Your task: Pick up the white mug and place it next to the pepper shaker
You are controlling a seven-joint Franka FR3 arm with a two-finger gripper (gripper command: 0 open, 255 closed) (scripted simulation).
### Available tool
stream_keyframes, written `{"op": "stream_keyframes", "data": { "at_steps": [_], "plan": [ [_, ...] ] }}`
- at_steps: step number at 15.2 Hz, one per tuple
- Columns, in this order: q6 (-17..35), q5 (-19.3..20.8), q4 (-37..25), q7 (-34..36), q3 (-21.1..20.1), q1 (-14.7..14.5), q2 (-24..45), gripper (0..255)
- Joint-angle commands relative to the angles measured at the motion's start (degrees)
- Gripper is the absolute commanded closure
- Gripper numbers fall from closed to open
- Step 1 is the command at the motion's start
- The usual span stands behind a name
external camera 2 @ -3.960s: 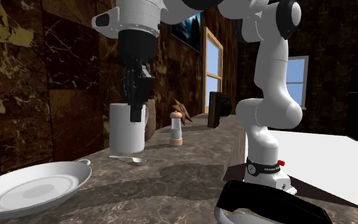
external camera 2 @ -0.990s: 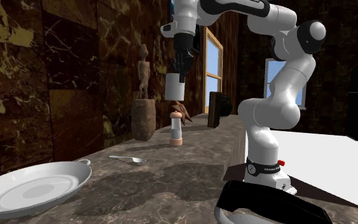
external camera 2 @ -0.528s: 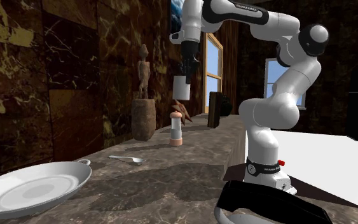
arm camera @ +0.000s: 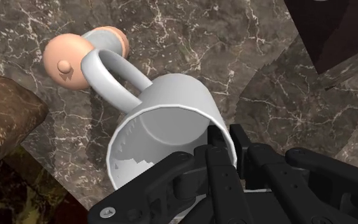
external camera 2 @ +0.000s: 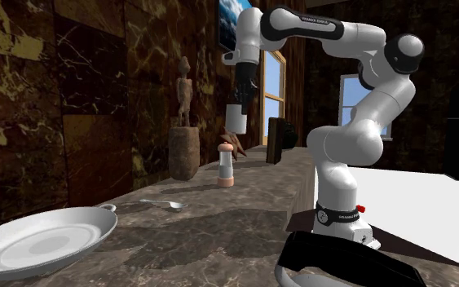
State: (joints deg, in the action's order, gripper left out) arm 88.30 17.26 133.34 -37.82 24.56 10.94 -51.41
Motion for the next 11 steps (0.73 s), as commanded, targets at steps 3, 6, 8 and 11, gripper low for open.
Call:
{"op": "stream_keyframes", "data": {
  "at_steps": [3,6,8,11],
  "plan": [
    [2.8,0.9,3.8,0.1,0.8,0.5,-1.1,255],
    [4.7,1.5,6.4,0.2,1.4,0.8,-1.7,255],
    [6.0,1.9,8.0,0.3,1.9,1.1,-2.0,255],
    [8.1,2.6,10.4,0.4,2.6,1.4,-2.5,255]
  ]
}}
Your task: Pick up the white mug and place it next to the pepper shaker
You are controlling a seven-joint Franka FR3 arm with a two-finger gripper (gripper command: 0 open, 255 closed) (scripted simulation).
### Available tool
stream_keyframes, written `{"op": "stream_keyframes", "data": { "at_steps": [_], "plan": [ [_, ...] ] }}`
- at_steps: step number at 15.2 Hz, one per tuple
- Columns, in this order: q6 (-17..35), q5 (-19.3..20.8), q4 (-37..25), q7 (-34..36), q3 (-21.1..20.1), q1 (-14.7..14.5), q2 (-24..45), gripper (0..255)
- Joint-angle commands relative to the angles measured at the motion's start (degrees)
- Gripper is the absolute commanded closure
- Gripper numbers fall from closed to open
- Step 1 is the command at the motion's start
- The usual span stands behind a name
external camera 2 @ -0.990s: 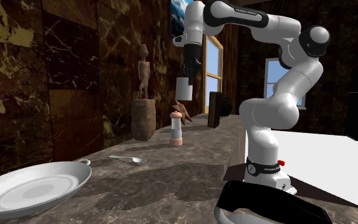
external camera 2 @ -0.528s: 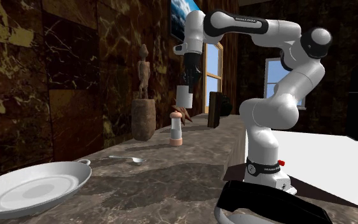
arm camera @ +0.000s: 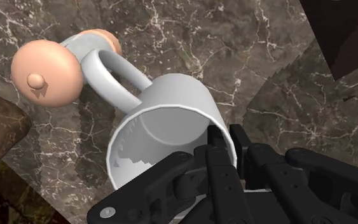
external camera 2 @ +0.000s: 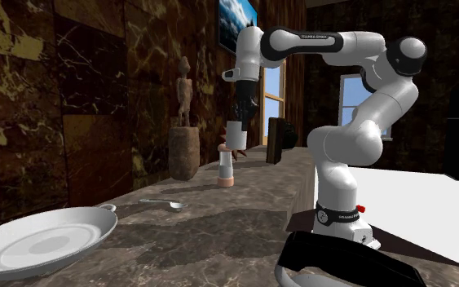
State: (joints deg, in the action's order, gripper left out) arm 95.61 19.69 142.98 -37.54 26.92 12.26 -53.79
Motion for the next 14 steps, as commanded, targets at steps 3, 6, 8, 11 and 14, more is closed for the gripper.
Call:
{"op": "stream_keyframes", "data": {
  "at_steps": [3,6,8,11,14],
  "plan": [
    [2.8,0.9,3.2,0.2,1.0,0.4,-0.4,255],
    [4.9,1.7,5.5,0.2,1.8,0.8,-0.6,255],
    [6.4,2.2,6.9,0.3,2.3,1.0,-0.6,255],
    [8.6,3.1,9.1,0.3,3.2,1.4,-0.5,255],
    [10.9,4.0,11.2,0.4,4.2,1.7,-0.3,255]
  ]
}}
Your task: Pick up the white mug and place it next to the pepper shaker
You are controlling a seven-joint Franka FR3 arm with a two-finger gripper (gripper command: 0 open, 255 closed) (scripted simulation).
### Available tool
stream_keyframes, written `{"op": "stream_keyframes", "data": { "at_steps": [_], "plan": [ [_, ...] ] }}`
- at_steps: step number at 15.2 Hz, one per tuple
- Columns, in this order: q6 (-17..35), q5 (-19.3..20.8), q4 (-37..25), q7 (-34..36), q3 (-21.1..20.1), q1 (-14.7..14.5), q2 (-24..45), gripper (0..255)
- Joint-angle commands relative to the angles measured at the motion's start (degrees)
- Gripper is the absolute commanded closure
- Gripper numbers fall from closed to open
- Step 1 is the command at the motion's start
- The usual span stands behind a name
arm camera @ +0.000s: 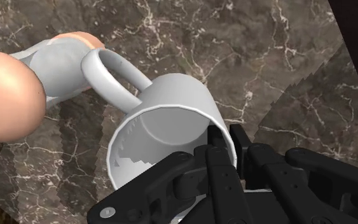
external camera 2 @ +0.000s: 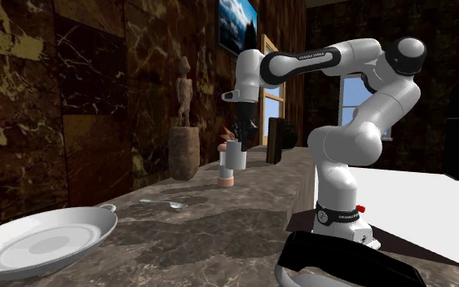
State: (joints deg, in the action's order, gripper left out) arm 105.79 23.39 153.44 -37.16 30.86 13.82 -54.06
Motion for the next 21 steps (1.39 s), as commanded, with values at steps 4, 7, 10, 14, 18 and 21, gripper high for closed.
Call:
{"op": "stream_keyframes", "data": {
  "at_steps": [4,7,10,14,18,21],
  "plan": [
    [3.9,1.5,3.3,0.1,1.6,0.6,0.5,255],
    [6.4,2.6,5.2,0.2,2.8,0.9,1.2,255],
    [9.0,3.6,6.9,0.2,3.9,1.2,2.1,255],
    [12.7,5.1,9.1,0.3,5.6,1.5,3.7,255],
    [15.1,6.0,10.4,0.4,6.7,1.6,4.8,255],
    [15.1,6.0,10.4,0.4,6.7,1.6,4.9,255]
  ]
}}
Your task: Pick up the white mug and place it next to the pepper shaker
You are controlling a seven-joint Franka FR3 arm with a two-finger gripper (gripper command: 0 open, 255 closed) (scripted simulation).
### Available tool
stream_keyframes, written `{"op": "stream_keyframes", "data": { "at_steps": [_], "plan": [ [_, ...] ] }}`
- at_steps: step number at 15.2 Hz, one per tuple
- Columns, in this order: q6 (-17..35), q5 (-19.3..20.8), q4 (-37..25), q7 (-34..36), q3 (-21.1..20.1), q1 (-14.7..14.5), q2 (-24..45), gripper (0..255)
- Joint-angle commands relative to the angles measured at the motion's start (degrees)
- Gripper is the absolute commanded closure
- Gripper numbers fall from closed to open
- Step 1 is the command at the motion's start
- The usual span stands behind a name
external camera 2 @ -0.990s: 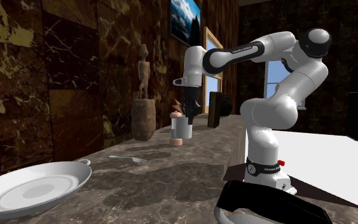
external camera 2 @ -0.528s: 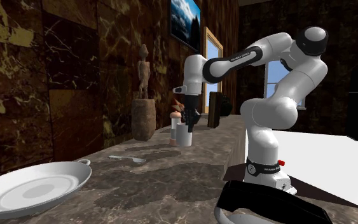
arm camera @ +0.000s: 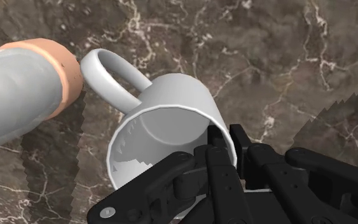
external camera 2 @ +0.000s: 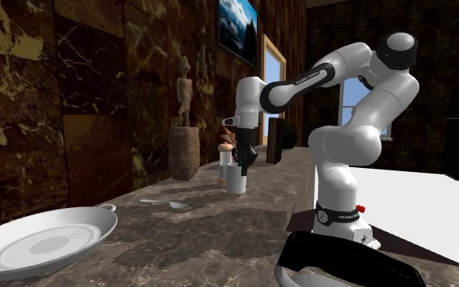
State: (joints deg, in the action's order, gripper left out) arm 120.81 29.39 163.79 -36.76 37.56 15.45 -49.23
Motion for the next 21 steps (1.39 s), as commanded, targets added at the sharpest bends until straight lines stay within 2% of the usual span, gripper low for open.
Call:
{"op": "stream_keyframes", "data": {
  "at_steps": [1,3,4,9,13,21],
  "plan": [
    [0.1,0.0,0.0,0.0,0.0,0.0,0.0,255],
    [0.1,0.0,0.0,0.0,0.0,0.0,0.0,255],
    [0.1,0.0,0.0,0.0,0.0,0.0,0.0,0],
    [0.1,0.0,0.0,0.0,0.0,0.0,0.0,0],
    [-9.0,-3.3,-4.9,-0.5,-3.9,-0.3,-4.2,0],
    [-9.0,-3.3,-4.9,-0.5,-3.9,-0.3,-4.2,0]
  ]
}}
